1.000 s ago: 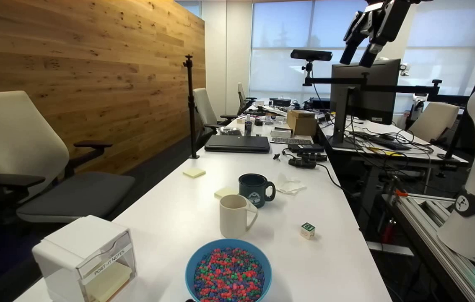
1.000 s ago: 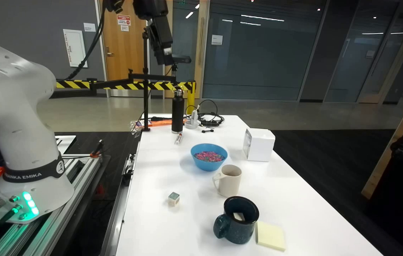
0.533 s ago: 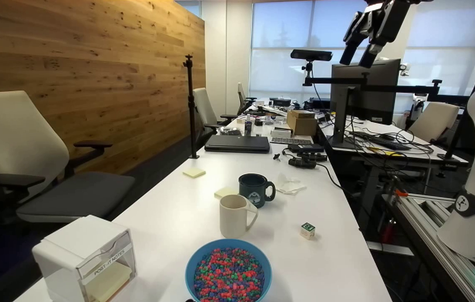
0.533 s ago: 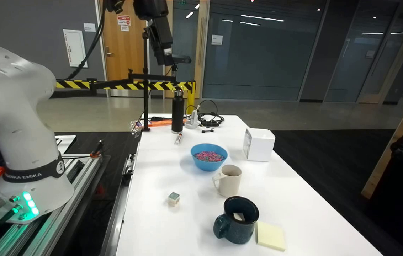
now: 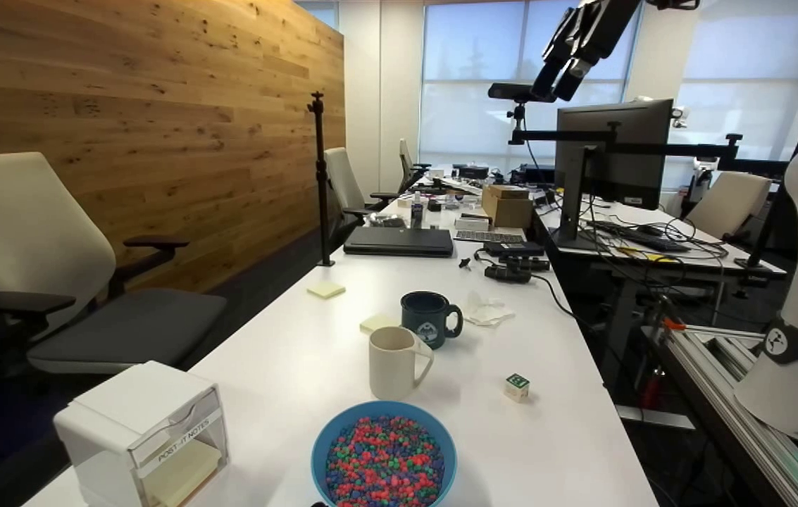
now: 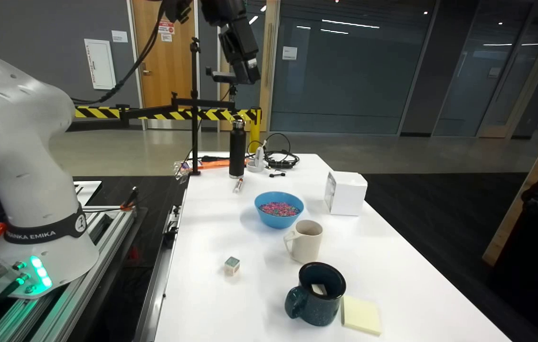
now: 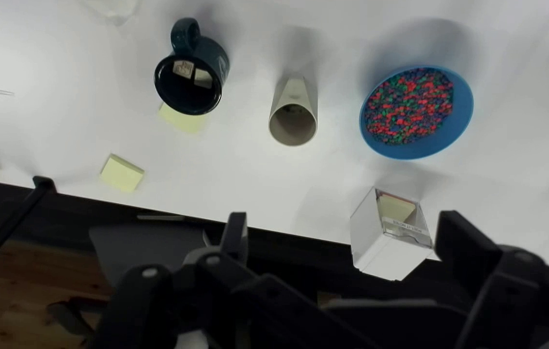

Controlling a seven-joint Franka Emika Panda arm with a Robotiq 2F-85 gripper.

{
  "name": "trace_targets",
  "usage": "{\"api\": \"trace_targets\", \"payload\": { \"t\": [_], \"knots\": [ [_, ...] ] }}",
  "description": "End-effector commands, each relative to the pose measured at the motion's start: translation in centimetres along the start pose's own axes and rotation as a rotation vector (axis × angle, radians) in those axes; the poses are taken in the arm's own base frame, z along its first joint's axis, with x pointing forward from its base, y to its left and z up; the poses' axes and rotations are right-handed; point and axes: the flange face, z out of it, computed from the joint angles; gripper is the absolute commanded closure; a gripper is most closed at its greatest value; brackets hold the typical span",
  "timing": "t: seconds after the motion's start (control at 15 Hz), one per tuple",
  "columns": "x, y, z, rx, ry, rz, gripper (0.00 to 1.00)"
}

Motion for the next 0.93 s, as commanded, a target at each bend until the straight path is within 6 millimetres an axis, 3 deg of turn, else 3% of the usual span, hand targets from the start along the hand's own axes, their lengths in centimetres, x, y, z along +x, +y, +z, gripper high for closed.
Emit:
{"api": "trace_targets", "payload": {
  "t": [0.0,0.47,0.87],
  "knots": [
    [2.5,-0.6,0.7,0.019,0.057,0.031,0.0],
    [3.8,-1.7,3.5,0.013,0.247,0.079,0.0],
    [2.2,-1.3,5.8,-0.027,0.326,0.067,0.0]
  ]
}}
